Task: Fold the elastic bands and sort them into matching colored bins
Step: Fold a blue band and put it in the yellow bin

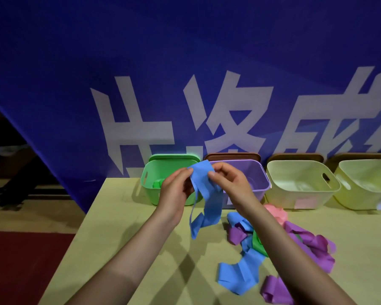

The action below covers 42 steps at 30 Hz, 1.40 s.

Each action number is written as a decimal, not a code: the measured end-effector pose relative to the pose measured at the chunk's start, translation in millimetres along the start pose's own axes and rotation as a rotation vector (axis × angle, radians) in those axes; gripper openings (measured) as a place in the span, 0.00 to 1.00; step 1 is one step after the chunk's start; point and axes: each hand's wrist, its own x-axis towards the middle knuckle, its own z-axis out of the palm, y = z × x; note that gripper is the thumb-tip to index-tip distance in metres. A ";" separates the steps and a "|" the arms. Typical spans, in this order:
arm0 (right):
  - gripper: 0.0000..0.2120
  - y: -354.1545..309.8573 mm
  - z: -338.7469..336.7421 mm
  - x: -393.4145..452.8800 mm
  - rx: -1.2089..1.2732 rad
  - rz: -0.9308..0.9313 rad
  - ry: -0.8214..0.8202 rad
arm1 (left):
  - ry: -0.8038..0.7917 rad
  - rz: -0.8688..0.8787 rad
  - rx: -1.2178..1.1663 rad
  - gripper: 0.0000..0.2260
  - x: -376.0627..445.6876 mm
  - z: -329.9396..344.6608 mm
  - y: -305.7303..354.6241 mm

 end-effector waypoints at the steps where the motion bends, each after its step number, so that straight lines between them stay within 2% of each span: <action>1: 0.04 3.5 1.1 -2.3 0.062 0.040 -0.023 | 0.003 -0.033 -0.035 0.04 2.3 0.0 4.0; 5: 0.13 17.1 9.4 -11.9 0.097 0.200 -0.109 | 0.043 -0.107 -0.095 0.07 13.7 -1.8 13.0; 10: 0.10 41.2 13.1 -22.4 0.077 0.304 -0.174 | 0.083 -0.031 -0.223 0.08 23.3 -9.2 29.3; 13: 0.15 57.5 8.7 -25.2 0.061 0.375 -0.207 | 0.147 0.019 -0.243 0.07 31.4 -22.9 36.9; 15: 0.17 65.2 3.5 -23.4 -0.046 0.402 -0.226 | 0.183 0.022 -0.268 0.06 35.6 -32.9 36.5; 18: 0.11 77.1 -6.7 -18.6 -0.300 0.423 -0.250 | 0.226 0.026 -0.289 0.05 39.4 -41.6 32.5; 20: 0.08 87.6 -14.8 -15.0 -0.434 0.447 -0.218 | 0.233 0.022 -0.293 0.04 39.6 -41.3 31.1; 24: 0.09 108.7 -26.3 -12.9 -0.657 0.473 -0.151 | 0.197 0.022 -0.278 0.04 42.2 -34.2 25.9; 29: 0.04 118.7 -36.5 -7.5 -0.454 0.588 -0.028 | 0.179 -0.027 -0.311 0.05 51.5 -34.4 17.6; 30: 0.01 117.5 -38.6 -5.8 -0.380 0.603 0.002 | 0.194 -0.050 -0.335 0.05 54.6 -36.6 16.5; 34: 0.04 113.5 -51.6 -0.8 -0.011 0.607 0.085 | 0.286 -0.089 -0.371 0.05 70.5 -47.2 12.3; 39: 0.14 93.4 -62.6 -2.0 0.556 0.588 0.118 | 0.412 -0.120 -0.329 0.05 88.4 -68.7 3.5; 41: 0.21 87.8 -63.6 0.0 0.608 0.573 0.100 | 0.437 -0.174 -0.351 0.04 92.6 -74.7 -3.6; 42: 0.22 87.3 -64.7 -0.5 0.568 0.566 0.110 | 0.448 -0.192 -0.363 0.04 93.7 -76.8 -6.6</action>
